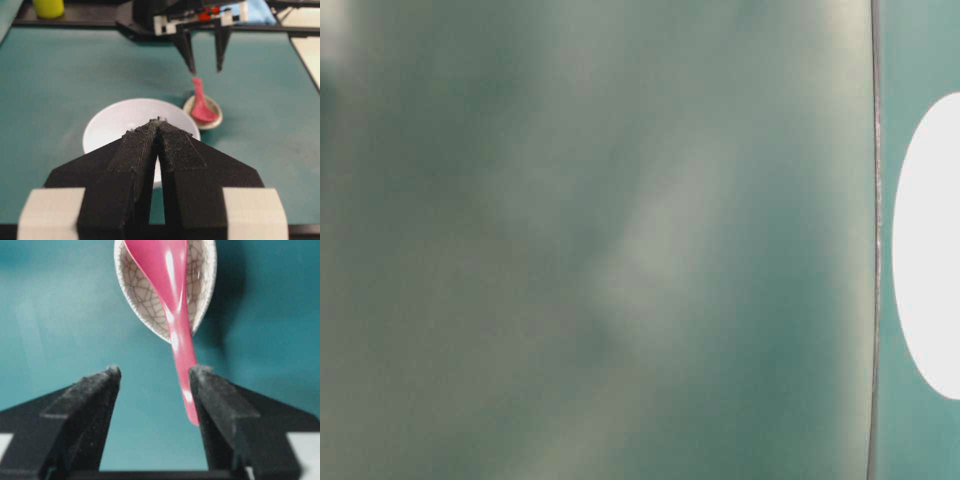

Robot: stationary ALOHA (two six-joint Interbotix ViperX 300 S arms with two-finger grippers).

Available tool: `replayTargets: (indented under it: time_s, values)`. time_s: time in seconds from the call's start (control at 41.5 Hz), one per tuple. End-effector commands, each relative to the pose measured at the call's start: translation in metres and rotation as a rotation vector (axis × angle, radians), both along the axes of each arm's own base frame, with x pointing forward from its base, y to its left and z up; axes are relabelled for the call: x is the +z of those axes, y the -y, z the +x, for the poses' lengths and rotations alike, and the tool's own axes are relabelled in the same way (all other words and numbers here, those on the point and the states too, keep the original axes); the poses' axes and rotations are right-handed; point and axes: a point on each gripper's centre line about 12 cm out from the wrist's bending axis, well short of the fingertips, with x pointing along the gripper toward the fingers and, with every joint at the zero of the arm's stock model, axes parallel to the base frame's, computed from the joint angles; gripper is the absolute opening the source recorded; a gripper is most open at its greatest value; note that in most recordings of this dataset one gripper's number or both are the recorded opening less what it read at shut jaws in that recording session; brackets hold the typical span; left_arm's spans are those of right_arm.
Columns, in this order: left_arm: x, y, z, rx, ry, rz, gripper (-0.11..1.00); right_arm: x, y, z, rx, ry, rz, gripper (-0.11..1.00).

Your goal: Scoop the yellow hexagonal prism block from the bowl with a spoon using the right arm.

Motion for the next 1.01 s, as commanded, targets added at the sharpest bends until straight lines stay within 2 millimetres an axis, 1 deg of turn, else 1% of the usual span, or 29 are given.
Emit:
replayTargets:
  time_s: [0.0, 0.096, 0.265, 0.457, 0.578, 0.77, 0.987]
  values:
    - [0.012, 0.000, 0.002, 0.001, 0.032, 0.002, 0.02, 0.008, -0.001, 0.002, 0.016, 0.038, -0.008, 0.60]
    - [0.012, 0.000, 0.002, 0.001, 0.031, 0.000, 0.02, 0.009, 0.000, 0.004, 0.041, 0.063, -0.038, 0.60]
    - [0.012, 0.000, 0.002, 0.001, 0.032, 0.000, 0.02, 0.009, 0.001, 0.007, 0.104, 0.197, -0.086, 0.59]
    - [0.012, 0.000, 0.002, 0.001, 0.032, 0.002, 0.02, 0.003, 0.006, 0.001, 0.124, 0.347, -0.082, 0.59]
    - [0.011, 0.000, 0.003, 0.001, 0.026, 0.002, 0.02, -0.006, 0.012, -0.007, 0.104, 0.418, -0.061, 0.59]
    - [0.010, 0.000, 0.003, 0.001, 0.023, 0.002, 0.02, -0.018, 0.016, -0.013, 0.068, 0.509, -0.034, 0.56]
    - [0.010, 0.000, 0.003, 0.001, 0.020, 0.005, 0.02, -0.034, 0.023, -0.018, 0.007, 0.587, -0.064, 0.56]
